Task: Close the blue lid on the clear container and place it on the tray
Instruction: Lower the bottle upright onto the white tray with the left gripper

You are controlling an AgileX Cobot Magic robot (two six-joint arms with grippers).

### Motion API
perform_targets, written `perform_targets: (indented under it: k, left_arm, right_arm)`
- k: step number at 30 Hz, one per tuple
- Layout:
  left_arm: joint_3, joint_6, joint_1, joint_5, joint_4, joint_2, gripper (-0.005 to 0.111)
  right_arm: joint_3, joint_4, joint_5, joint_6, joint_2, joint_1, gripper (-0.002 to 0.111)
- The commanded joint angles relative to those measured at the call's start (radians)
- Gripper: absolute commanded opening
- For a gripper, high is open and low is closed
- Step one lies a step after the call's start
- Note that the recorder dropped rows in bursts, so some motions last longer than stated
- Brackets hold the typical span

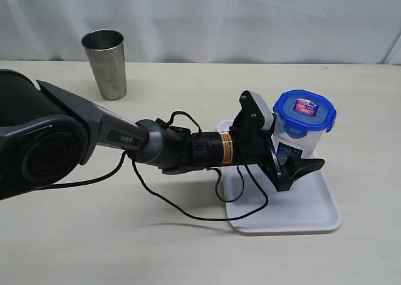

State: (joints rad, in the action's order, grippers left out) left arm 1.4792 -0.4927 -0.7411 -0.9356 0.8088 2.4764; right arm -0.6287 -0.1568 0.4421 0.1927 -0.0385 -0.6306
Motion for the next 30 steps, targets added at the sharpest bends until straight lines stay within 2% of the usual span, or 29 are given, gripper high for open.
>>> perform_targets:
  k: [1,11,19,30]
  left_arm:
    - [0.005,0.002,0.001,0.019,0.009,-0.032,0.086]
    - [0.001,-0.003,0.015,0.055,0.053,-0.042,0.086]
    - [0.001,-0.114,0.055,0.053,0.234,-0.042,0.086]
    - [0.001,-0.196,0.078,0.047,0.324,-0.042,0.086]
  right_arm:
    - [0.003,0.015,0.000,0.000,0.003,0.006,0.005]
    - [0.003,0.015,0.000,0.000,0.003,0.006,0.005]
    - [0.003,0.015,0.000,0.000,0.003,0.006,0.005]
    - [0.003,0.019,0.000,0.000,0.003,0.006,0.005]
